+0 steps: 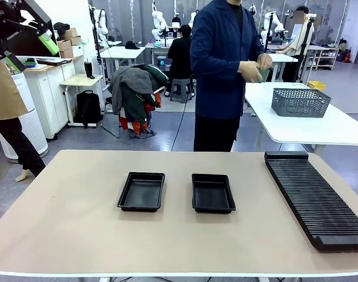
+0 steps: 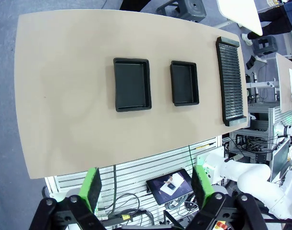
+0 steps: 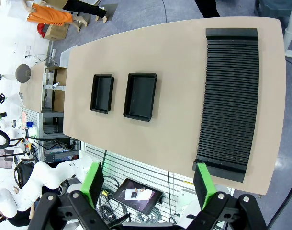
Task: Inspect and transfer BCBs to ESD trays.
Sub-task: Pick up the Blank PCB from the PCB Rack and place it in the left ESD tray.
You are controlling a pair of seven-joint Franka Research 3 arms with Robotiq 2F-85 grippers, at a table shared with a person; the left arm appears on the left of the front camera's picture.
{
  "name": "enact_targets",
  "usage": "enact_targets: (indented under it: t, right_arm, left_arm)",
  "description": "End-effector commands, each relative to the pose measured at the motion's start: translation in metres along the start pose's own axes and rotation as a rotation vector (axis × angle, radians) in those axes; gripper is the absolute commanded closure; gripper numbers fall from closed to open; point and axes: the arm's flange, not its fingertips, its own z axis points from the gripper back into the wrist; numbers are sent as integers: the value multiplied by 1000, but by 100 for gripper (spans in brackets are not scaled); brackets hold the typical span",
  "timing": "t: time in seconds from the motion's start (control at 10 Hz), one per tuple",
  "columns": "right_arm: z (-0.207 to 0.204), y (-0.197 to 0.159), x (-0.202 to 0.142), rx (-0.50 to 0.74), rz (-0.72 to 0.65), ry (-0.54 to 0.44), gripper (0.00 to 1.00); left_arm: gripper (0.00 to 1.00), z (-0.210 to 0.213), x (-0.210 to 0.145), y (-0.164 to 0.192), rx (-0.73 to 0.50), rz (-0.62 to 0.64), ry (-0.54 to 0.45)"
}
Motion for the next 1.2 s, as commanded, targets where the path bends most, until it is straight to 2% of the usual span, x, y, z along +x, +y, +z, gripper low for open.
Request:
enact_targets:
  t: [0.0, 1.1]
  right_arm:
    - [0, 0, 0, 1, 0, 0, 0]
    - [0, 0, 0, 1, 0, 0, 0]
  left_arm:
    - [0, 0, -1, 0, 0, 0, -4]
    - [0, 0, -1, 0, 0, 0, -4]
